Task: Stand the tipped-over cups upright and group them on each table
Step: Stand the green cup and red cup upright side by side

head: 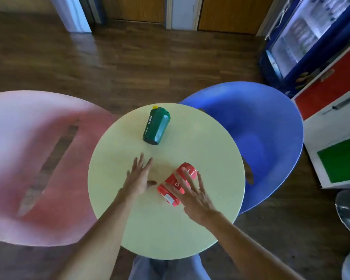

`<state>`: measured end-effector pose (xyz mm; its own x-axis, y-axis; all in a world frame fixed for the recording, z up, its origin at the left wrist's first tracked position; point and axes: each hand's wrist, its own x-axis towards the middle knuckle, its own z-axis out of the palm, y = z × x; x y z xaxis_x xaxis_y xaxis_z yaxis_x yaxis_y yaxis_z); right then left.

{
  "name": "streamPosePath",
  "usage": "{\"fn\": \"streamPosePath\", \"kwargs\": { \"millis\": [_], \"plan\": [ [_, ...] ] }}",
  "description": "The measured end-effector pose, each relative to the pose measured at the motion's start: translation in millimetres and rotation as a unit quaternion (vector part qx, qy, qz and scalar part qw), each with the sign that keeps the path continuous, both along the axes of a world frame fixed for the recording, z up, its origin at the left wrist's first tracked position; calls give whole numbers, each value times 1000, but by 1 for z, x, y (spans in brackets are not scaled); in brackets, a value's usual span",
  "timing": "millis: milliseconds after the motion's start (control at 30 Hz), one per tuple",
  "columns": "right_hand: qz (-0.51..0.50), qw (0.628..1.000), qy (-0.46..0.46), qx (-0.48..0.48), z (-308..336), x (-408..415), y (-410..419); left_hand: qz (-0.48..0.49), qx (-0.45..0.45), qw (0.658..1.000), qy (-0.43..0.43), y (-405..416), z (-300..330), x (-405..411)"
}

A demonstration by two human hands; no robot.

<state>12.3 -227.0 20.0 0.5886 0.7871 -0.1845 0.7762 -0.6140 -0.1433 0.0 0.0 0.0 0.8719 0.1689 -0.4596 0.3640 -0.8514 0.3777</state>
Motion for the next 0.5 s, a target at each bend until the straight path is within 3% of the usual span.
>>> {"fn": "streamPosePath", "kwargs": {
  "millis": [333,400,500],
  "plan": [
    [74,996,-56,1,-8,16,13,-7,-19,998,66,-6,-20,-2],
    [61,996,-47,42,-6,23,12,-10,-26,997,71,-6,-21,-2],
    [-49,982,20,182,3,40,10,-8,-31,998,56,-6,-23,-6]
  ]
}}
